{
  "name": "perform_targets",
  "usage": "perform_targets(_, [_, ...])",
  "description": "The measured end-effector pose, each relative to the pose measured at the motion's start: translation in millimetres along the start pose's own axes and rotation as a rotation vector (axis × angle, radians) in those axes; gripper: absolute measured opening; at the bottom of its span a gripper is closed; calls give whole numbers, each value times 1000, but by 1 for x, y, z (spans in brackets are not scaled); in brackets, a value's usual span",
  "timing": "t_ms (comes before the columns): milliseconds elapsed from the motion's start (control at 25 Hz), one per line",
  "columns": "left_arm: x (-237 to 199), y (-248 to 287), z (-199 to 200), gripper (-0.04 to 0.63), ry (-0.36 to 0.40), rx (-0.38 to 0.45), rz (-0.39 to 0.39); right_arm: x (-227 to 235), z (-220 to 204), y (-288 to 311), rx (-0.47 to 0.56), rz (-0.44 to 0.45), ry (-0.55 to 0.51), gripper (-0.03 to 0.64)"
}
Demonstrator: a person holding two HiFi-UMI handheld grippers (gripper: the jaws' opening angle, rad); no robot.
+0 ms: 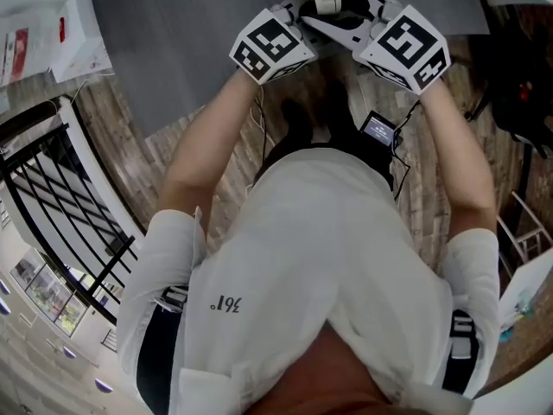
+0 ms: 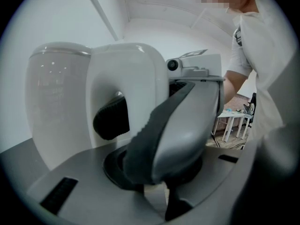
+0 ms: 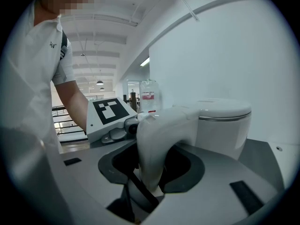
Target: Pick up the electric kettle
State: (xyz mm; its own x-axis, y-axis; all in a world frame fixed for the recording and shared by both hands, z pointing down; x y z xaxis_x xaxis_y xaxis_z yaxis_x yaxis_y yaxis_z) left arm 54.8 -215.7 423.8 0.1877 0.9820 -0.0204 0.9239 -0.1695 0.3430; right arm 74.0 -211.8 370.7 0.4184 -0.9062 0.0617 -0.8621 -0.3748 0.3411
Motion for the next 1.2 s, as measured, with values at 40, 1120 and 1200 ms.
perform_targets(40, [1, -2, 3, 87, 2, 1, 0, -1, 3, -1, 3, -1, -2, 152])
perform_targets(1120, [12, -43, 62, 87, 63, 7, 19, -26, 67, -18, 32, -15, -76, 153])
perform_targets(1200, [13, -46, 66, 87, 67, 9, 22, -28, 72, -19, 32, -15, -81, 153])
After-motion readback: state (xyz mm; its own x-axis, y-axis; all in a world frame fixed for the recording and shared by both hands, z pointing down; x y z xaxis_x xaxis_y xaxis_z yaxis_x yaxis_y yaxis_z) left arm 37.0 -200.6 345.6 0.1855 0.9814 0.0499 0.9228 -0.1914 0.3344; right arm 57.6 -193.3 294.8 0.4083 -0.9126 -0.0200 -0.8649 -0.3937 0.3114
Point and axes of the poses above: the fingertips, and each gripper's own axes: y forward along the fingers, x to its right, z out of its top, the point moved 6 cm from there along -y, backward along the fingers, and after that the axes turned 7 degrees about z, right-handed, at the moved point
